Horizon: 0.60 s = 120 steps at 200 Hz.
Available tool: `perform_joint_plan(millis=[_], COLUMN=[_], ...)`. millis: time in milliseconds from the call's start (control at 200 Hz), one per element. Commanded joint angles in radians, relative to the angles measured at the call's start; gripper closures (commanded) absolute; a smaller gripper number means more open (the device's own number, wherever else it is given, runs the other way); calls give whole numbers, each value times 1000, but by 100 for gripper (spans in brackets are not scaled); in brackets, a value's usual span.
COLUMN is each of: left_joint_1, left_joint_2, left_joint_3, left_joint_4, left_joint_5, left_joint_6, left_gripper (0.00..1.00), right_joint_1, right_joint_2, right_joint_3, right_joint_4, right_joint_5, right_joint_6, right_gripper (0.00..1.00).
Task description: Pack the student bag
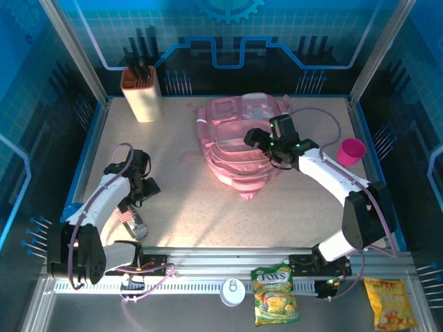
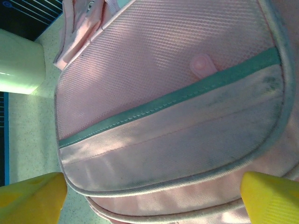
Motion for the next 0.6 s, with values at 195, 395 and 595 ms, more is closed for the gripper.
perform_joint_plan(millis=[195, 395, 595], left_joint_1=[101, 104, 104], left_joint_2=[-42, 2, 34], left_joint_3=[-118, -163, -187], left_joint_4=[-7, 45, 152], left_joint_5=[-37, 2, 110], left_joint_6=[-165, -184, -137], left_gripper=[1, 2, 20], right_joint_1=[20, 20, 21], right_joint_2=[36, 39, 32], right_joint_3=[66, 72, 60], right_joint_4=[-40, -45, -38], right_joint_5=[18, 14, 18], right_joint_6=[-31, -25, -25], right_gripper=[0, 0, 0])
